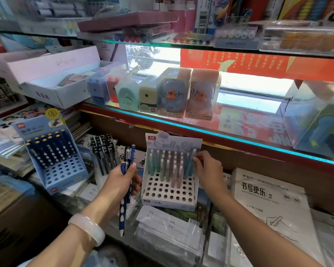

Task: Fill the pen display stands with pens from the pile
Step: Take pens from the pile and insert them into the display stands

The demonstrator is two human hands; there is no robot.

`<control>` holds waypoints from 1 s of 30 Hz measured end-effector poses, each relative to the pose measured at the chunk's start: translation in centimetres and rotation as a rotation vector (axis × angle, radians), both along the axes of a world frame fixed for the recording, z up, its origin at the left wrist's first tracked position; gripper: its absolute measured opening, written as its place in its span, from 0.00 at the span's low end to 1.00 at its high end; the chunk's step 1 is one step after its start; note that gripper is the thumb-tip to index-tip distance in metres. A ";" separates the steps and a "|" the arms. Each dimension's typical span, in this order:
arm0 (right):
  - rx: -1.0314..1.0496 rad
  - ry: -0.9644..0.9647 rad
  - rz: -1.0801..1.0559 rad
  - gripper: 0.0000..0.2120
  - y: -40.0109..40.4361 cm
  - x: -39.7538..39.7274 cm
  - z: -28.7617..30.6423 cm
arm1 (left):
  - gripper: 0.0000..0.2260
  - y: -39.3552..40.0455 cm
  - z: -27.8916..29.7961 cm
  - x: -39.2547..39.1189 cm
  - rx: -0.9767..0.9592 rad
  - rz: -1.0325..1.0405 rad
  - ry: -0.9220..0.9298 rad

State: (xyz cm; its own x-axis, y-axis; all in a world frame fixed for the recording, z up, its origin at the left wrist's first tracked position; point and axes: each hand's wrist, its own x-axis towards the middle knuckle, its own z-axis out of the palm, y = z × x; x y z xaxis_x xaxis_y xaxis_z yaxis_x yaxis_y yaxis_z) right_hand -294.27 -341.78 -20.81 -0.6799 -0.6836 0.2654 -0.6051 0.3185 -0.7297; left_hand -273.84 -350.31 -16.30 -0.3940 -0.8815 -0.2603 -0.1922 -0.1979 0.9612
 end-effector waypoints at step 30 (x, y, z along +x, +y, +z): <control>-0.048 -0.639 0.407 0.09 -4.8 8.6 6.7 | 0.05 -0.5 1.5 1.8 -0.133 -0.279 -0.027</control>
State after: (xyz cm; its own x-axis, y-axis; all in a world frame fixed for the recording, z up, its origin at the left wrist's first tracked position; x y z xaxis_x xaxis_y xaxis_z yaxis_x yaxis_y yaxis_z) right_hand -285.67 -346.53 -14.11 -0.4083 -0.9109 -0.0594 -0.1227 0.1192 -0.9853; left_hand -272.01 -350.81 -14.85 -0.6201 -0.7673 -0.1635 -0.2470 -0.0069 0.9690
